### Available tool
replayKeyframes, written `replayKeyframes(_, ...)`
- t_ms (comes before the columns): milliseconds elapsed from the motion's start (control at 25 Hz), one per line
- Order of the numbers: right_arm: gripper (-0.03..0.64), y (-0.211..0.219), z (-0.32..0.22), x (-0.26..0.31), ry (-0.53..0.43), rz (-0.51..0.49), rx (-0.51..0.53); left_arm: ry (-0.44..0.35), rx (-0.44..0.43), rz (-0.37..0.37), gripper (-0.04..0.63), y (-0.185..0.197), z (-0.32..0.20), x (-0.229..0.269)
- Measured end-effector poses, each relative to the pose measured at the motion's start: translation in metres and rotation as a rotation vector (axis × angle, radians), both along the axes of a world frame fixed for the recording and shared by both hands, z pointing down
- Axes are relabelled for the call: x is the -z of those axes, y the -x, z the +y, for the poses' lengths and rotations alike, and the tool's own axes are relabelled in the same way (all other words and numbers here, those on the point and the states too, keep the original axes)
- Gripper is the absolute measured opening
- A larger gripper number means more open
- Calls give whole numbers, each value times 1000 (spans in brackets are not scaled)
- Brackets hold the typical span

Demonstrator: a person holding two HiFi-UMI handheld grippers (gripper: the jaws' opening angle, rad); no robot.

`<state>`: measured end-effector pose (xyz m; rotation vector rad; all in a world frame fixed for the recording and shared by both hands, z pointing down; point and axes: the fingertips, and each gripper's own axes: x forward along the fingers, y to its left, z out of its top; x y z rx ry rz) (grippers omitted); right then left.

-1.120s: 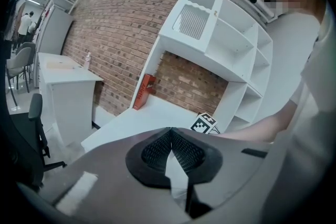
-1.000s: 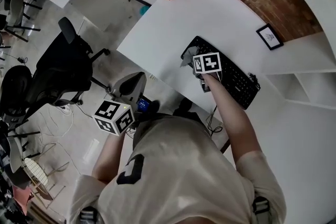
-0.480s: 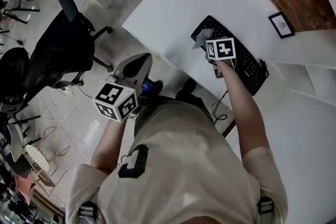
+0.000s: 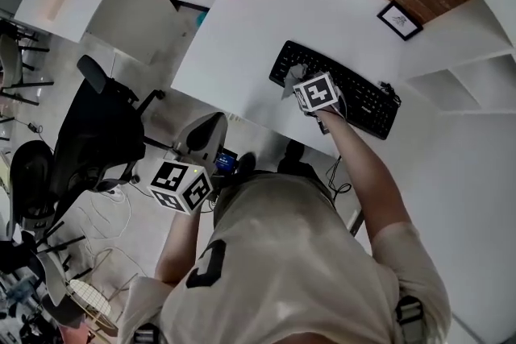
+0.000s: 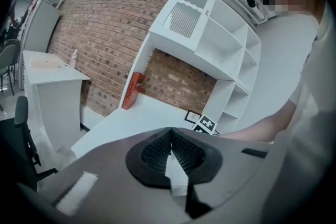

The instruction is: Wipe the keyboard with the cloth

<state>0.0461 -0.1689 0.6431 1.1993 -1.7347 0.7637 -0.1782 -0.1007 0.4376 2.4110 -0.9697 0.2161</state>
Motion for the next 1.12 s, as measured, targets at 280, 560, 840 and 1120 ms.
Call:
replayKeyframes(280, 29, -6, 10, -2, -22, 51, -21, -2, -44, 15, 5, 14, 7, -2)
replayKeyframes(560, 29, -19, 17, 2, -16, 112, -65, 3, -120, 16, 5, 19, 25, 1)
replayKeyframes(840, 29, -26, 41, -9, 17, 85, -10, -34, -119, 21, 5, -13, 28, 14)
replayKeyframes(1120, 29, -41, 38, 2, -50, 89, 70, -54, -117, 12, 5, -56, 32, 26)
